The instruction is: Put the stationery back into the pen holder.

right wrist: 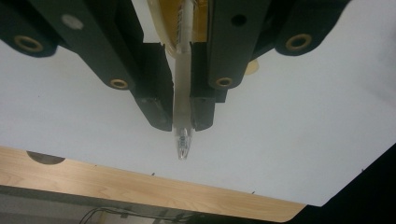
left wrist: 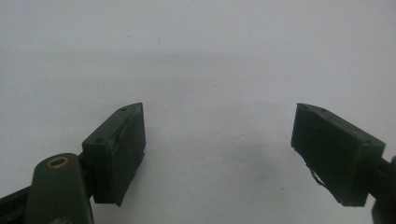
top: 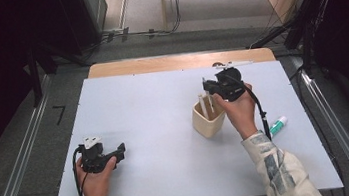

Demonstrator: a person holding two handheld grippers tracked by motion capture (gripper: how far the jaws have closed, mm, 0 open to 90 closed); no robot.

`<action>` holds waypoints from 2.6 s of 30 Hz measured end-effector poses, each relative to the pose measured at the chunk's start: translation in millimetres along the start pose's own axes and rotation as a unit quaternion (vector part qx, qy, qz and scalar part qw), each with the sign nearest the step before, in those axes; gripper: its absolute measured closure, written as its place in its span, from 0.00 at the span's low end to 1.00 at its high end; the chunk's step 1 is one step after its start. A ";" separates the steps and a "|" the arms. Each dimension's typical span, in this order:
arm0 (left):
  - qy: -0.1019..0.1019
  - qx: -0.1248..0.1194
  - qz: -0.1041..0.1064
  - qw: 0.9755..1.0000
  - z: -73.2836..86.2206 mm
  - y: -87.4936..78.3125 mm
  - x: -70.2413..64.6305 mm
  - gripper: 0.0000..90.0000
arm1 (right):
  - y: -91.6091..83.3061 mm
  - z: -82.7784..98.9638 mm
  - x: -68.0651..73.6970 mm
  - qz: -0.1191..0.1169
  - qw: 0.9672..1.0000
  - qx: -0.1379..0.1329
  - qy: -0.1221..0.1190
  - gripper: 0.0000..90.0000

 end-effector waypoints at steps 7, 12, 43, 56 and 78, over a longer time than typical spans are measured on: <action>0.000 0.001 0.000 1.000 0.2 0.2 0.0 0.21 | -2.7 6.2 -1.2 -0.005 1.000 -0.005 0.006 0.76; -0.001 0.001 0.001 1.000 0.1 0.4 -0.1 0.21 | -8.7 11.2 -0.8 -0.012 1.000 -0.012 0.003 0.69; -0.001 0.000 0.000 1.000 0.3 0.3 -0.7 0.21 | -39.9 56.3 -30.6 0.012 0.999 -0.044 0.015 0.54; 0.001 0.000 -0.001 1.000 0.4 -0.6 -0.6 0.21 | -37.8 70.6 -45.6 0.031 0.999 -0.031 0.028 0.49; 0.001 0.000 0.002 1.000 0.4 -1.2 -1.0 0.21 | -41.7 103.3 -78.6 0.082 0.995 -0.010 0.064 0.43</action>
Point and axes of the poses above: each handheld gripper's, and its own axes: y roughly forward along the jaws, z roughly out of its underside, x roughly to its left, the point moved 5 cm from there along y, roughly forward along the jaws, and after that the axes turned 11 degrees about x, right-handed, at the moved point
